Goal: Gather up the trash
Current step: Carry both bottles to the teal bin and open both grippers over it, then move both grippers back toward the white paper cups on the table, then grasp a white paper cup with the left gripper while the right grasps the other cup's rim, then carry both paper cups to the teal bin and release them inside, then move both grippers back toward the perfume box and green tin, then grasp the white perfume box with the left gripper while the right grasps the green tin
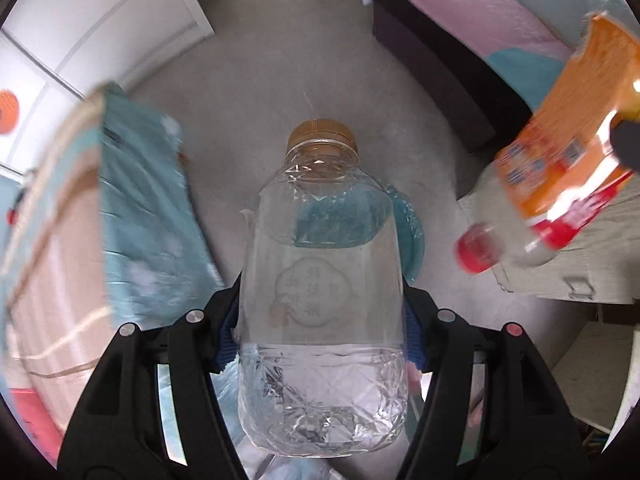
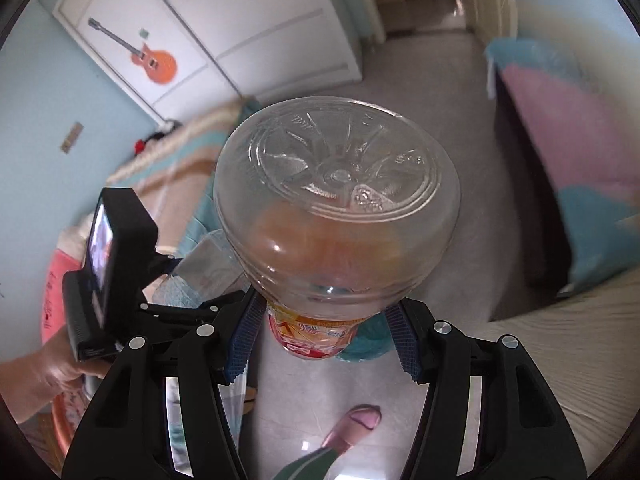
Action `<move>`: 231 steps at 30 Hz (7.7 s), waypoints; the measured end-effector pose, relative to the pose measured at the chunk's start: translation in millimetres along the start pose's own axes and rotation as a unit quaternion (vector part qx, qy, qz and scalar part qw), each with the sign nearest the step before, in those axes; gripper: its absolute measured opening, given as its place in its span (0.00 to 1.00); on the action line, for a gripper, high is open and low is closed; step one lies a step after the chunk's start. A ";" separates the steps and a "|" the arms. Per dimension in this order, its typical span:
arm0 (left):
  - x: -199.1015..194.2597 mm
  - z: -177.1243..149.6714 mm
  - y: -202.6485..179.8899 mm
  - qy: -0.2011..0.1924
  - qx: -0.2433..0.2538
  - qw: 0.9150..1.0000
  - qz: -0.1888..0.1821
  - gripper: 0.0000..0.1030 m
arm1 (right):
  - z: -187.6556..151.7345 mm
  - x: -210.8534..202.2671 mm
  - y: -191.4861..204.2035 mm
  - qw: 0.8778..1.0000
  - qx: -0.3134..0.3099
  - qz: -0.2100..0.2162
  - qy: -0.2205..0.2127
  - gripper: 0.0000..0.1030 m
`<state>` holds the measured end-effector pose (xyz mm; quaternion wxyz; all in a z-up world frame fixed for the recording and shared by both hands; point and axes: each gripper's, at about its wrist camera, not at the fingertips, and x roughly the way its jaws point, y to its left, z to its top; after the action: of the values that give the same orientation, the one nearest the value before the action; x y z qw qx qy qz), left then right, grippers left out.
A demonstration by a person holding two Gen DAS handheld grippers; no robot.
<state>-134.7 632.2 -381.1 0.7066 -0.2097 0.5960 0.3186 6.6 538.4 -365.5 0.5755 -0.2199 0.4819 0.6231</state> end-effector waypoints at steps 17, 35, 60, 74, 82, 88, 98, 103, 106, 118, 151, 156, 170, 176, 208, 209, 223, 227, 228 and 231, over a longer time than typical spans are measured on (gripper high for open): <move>303.0 -49.7 7.9 0.112 0.021 0.990 -0.080 0.59 | -132.6 274.4 -71.5 0.979 -0.111 -0.049 0.166 0.58; 198.6 -45.9 9.9 0.071 0.032 0.995 -0.060 0.84 | -97.8 170.0 -66.1 0.988 -0.087 -0.042 0.122 0.66; -252.3 1.2 -218.4 -0.140 0.311 0.932 -0.127 0.87 | -140.3 -393.3 -57.2 0.968 0.090 -0.155 -0.175 0.86; -311.3 14.7 -501.8 -0.162 0.431 0.865 -0.200 0.93 | -341.0 -528.3 -204.5 0.913 0.259 -0.240 -0.203 0.86; -287.6 33.4 -576.6 -0.123 0.444 0.875 -0.149 0.93 | -362.0 -512.0 -263.5 0.929 0.288 -0.133 -0.190 0.73; -266.0 38.4 -603.9 -0.100 0.463 0.873 -0.115 0.93 | -362.5 -500.1 -300.5 0.935 0.300 -0.059 -0.178 0.55; -250.2 51.5 -610.1 -0.082 0.456 0.877 -0.130 0.55 | -346.3 -500.3 -284.0 0.959 0.227 0.016 -0.170 0.05; -260.2 52.8 -598.6 -0.091 0.444 0.880 -0.141 0.54 | -341.8 -507.9 -272.5 0.962 0.212 0.015 -0.172 0.04; -277.9 54.7 -579.5 -0.105 0.429 0.885 -0.149 0.54 | -331.1 -515.6 -257.7 0.967 0.188 0.023 -0.173 0.04; -290.1 64.8 -347.8 -0.124 0.265 0.953 -0.082 0.54 | -176.3 -441.7 -161.9 0.987 0.024 0.090 -0.128 0.04; 300.3 -0.8 17.0 0.174 0.008 0.977 -0.125 0.56 | -91.7 302.3 -85.6 0.961 0.010 0.006 0.276 0.06; 315.1 -11.9 17.4 0.180 -0.011 0.977 -0.118 0.68 | -103.1 323.0 -90.6 0.956 0.023 -0.011 0.292 0.48; 219.1 -12.9 22.6 0.145 -0.010 0.985 -0.095 0.76 | -56.1 216.6 -73.8 0.973 0.058 0.013 0.222 0.66; 74.3 5.7 22.0 0.091 0.023 0.994 -0.064 0.90 | -0.7 65.8 0.1 0.988 -0.004 0.021 0.153 0.83; -328.3 35.1 -504.5 -0.164 0.517 0.818 -0.189 0.94 | -321.2 -539.5 -155.9 0.858 0.384 -0.319 -0.123 0.90; -327.7 33.4 -519.5 -0.160 0.528 0.812 -0.191 0.94 | -331.4 -543.7 -163.1 0.852 0.391 -0.325 -0.122 0.90; -283.5 11.4 -672.0 -0.111 0.651 0.728 -0.184 0.94 | -392.0 -502.7 -243.2 0.824 0.480 -0.284 -0.100 0.88; -268.3 5.4 -694.4 -0.110 0.667 0.716 -0.172 0.94 | -397.7 -497.5 -258.2 0.813 0.506 -0.270 -0.102 0.88; -264.2 5.1 -698.5 -0.111 0.669 0.715 -0.173 0.94 | -397.6 -496.3 -261.8 0.811 0.509 -0.271 -0.100 0.88; -254.9 5.7 -706.7 -0.109 0.671 0.714 -0.167 0.91 | -393.6 -492.7 -270.8 0.807 0.508 -0.284 -0.096 0.87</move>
<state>342.2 83.9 -190.1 0.7636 0.2596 0.5269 -0.2680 266.5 -80.8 -224.1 0.7999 0.0380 0.5876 0.1158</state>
